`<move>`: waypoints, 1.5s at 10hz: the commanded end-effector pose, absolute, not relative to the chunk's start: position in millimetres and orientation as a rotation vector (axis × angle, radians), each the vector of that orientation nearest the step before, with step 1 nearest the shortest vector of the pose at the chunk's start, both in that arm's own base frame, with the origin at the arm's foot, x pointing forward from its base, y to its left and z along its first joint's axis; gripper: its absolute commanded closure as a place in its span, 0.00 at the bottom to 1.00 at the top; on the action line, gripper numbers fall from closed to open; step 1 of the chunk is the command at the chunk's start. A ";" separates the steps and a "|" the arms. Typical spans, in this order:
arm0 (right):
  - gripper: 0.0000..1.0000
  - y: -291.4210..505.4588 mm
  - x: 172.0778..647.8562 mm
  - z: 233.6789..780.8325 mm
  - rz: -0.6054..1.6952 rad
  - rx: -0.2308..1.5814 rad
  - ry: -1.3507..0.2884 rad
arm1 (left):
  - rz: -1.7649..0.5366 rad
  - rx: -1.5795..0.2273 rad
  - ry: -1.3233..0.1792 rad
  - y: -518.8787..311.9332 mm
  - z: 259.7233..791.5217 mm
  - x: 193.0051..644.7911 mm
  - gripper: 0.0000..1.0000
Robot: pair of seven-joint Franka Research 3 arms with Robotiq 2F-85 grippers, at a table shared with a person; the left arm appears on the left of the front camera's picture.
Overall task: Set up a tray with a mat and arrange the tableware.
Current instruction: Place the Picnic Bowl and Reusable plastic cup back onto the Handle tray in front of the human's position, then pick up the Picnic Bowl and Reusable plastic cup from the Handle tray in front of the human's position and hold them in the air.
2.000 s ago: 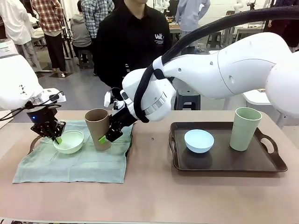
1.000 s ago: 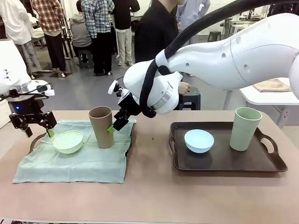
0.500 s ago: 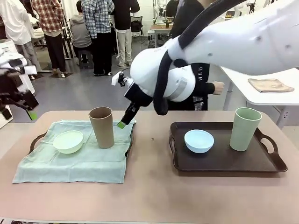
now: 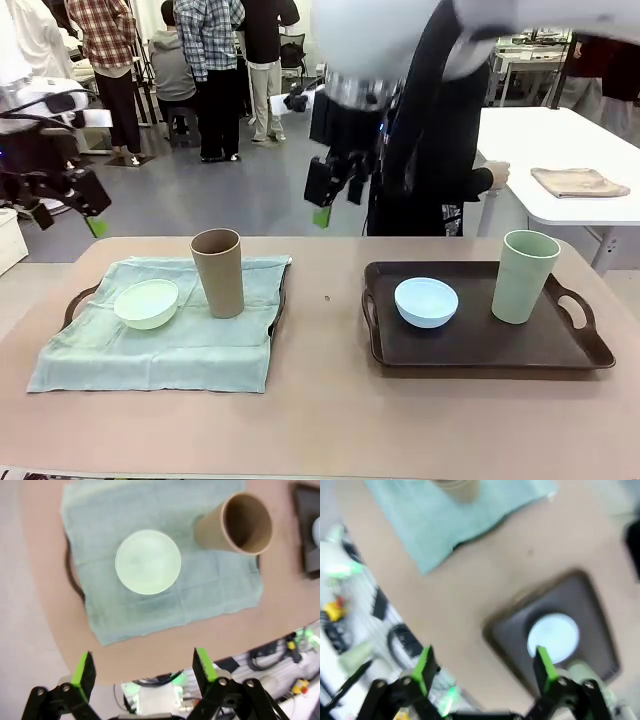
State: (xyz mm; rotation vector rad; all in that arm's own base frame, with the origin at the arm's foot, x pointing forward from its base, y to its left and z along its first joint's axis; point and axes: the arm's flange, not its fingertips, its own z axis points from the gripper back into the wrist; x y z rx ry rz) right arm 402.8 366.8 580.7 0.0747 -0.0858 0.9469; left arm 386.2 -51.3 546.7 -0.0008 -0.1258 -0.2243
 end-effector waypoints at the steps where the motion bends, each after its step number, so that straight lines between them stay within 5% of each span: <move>1: 0.00 384.1 383.2 624.8 0.870 -0.043 0.003 | -0.216 0.035 -0.117 -77.8 566.0 383.3 0.00; 3: 0.00 384.3 352.6 647.3 0.786 -0.242 0.088 | -0.203 0.038 -0.152 -98.5 597.4 369.3 0.00; 4: 0.00 366.0 367.1 632.7 0.851 -0.064 -0.016 | -0.243 0.020 -0.137 -85.9 564.0 380.2 0.00; 15: 0.00 372.3 372.4 638.9 0.835 -0.091 -0.016 | -0.243 0.020 -0.137 -85.9 564.0 380.2 0.00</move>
